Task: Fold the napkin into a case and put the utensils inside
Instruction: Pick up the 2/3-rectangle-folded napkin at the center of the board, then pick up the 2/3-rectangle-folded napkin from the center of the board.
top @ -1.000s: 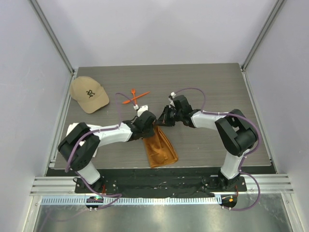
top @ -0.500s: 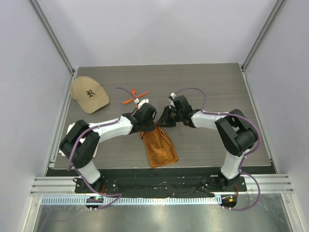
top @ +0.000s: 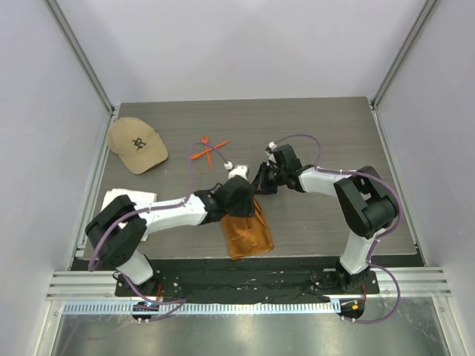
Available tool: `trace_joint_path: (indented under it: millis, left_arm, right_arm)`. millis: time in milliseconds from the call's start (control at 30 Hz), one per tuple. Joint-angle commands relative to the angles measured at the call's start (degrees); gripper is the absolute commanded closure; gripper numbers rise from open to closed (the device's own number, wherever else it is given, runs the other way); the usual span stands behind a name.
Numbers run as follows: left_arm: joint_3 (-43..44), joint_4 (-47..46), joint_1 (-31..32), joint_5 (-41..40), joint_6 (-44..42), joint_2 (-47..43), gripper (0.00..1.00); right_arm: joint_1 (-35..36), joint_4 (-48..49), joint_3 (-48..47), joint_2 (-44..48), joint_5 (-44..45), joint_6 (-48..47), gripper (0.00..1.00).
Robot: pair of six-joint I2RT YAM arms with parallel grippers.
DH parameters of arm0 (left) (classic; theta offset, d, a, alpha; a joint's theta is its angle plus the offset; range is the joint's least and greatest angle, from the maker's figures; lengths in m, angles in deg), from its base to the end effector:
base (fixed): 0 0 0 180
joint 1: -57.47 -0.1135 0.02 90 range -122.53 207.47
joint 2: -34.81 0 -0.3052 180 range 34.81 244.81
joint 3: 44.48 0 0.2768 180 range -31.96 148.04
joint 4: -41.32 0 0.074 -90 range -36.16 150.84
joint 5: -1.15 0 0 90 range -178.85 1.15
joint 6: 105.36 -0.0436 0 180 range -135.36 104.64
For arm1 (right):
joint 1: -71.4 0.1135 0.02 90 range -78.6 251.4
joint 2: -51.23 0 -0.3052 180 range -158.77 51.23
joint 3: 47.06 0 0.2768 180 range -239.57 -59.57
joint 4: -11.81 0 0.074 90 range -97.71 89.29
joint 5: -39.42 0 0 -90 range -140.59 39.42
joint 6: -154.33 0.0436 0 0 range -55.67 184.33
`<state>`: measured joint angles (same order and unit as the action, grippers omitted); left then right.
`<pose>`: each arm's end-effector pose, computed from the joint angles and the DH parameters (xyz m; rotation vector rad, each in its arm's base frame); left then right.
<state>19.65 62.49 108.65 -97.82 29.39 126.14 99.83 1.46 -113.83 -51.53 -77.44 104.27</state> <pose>0.2254 -0.2692 0.2046 0.0654 2.4844 -0.5710 0.3330 0.2027 0.1668 0.0130 2.5657 1.0794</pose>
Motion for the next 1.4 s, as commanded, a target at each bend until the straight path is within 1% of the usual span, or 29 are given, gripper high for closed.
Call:
trace_joint_path:
  millis: [0,33,67,100,133,200,233,267,367,400,467,500,533,600,667,700,767,800,867,900,933,1033,1067,1100,1233,1333,1367]
  left_arm:
    - [-0.46,-5.83,10.06,-8.85,-6.25,-2.47,0.49]
    - [-0.64,-6.35,13.82,-10.61,-8.00,-2.12,0.38]
    - [-0.46,-7.06,15.51,-13.06,-8.71,-1.60,0.36]
    - [-0.29,-7.15,16.84,-14.05,-9.06,-0.29,0.29]
    - [0.06,-7.06,19.02,-14.66,-8.98,0.33,0.24]
    - [1.20,-6.45,21.93,-17.47,-8.19,1.56,0.22]
    - [2.34,-6.19,22.90,-18.79,-7.84,2.96,0.13]
    - [3.31,-4.10,23.78,-21.85,-7.23,4.11,0.12]
    - [8.31,-0.57,27.39,-26.17,-7.04,9.29,0.12]
    - [9.54,2.14,29.31,-30.27,-6.87,10.44,0.12]
    - [14.46,6.36,30.47,-32.59,-5.30,14.83,0.12]
    - [16.13,10.47,30.91,-34.43,-4.51,16.41,0.16]
    - [18.76,12.17,31.09,-35.32,-3.54,18.51,0.18]
    - [20.88,16.73,31.17,-36.55,-2.48,20.28,0.24]
    - [22.56,18.07,31.61,-37.08,-1.69,21.43,0.27]
    - [22.56,18.34,31.70,-37.34,-1.34,21.61,0.32]
    - [23.09,20.53,31.88,-37.61,-1.07,22.13,0.34]
    - [23.09,21.49,31.97,-37.96,-0.03,22.49,0.37]
    - [23.09,23.25,31.88,-37.35,1.03,22.93,0.40]
    - [23.27,24.13,31.88,-37.09,2.43,23.54,0.39]
    - [23.27,24.31,31.88,-36.39,2.36,23.72,0.40]
    - [23.09,24.05,32.06,-33.49,2.88,24.07,0.46]
    - [23.09,23.88,31.97,-32.52,3.06,24.25,0.54]
    - [22.83,23.44,31.88,-31.73,2.97,24.59,0.58]
    - [20.37,20.02,31.18,-28.04,2.27,23.55,0.69]
    - [16.68,14.66,29.95,-25.31,1.39,19.96,0.83]
    - [15.81,13.25,29.25,-24.52,0.35,18.90,0.89]
  right_arm:
    - [-1.26,-1.82,-2.43,2.48,0.83,5.05,0.99]
    - [-1.44,-2.17,-2.52,2.65,0.84,7.06,0.99]
    - [-1.62,-3.65,-2.69,2.65,0.92,7.77,0.99]
    - [-2.05,-5.06,-3.13,2.57,1.10,8.56,0.99]
    - [-2.32,-6.21,-3.39,2.30,1.71,9.62,0.99]
    - [-2.67,-7.97,-3.92,2.21,2.24,11.47,0.99]
    - [-2.85,-8.58,-3.75,2.47,3.37,12.26,0.99]
    - [-3.02,-8.76,-3.14,3.26,3.82,13.92,0.99]
    - [-3.29,-11.47,-2.96,5.02,7.68,15.86,0.99]
    - [-3.29,-11.67,-2.87,5.29,7.87,15.87,0.99]
    - [-3.38,-12.89,-2.96,5.38,8.31,16.48,0.99]
    - [-3.38,-12.90,-3.04,5.29,7.96,15.87,0.99]
    - [-3.29,-13.25,-3.22,5.29,7.95,15.78,0.99]
    - [-3.29,-13.34,-2.78,5.90,8.22,15.43,0.99]
    - [-3.46,-13.25,-2.00,6.34,8.92,15.25,0.99]
    - [-3.46,-13.16,-1.73,6.61,8.92,15.34,0.99]
    - [-3.46,-12.99,-1.55,6.61,8.66,15.34,0.99]
    - [-3.55,-12.90,-1.46,6.52,8.57,15.34,0.99]
    - [-3.55,-12.90,-1.55,6.35,8.74,14.90,0.99]
    - [-3.73,-12.90,-1.46,6.17,8.66,14.90,0.99]
    - [-3.73,-12.81,-1.46,6.17,8.57,14.90,0.99]
    - [-4.17,-12.37,-0.85,6.26,8.40,14.99,0.99]
    - [-4.25,-12.20,-0.67,6.26,8.22,15.08,0.99]
    - [-4.60,-12.11,-0.76,6.34,8.13,14.90,0.99]
    - [-5.57,-12.11,-0.67,6.34,7.60,13.41,0.99]
    - [-6.54,-12.02,-0.67,6.34,6.90,11.39,0.99]
    - [-6.63,-12.19,-0.76,6.43,7.07,10.34,0.99]
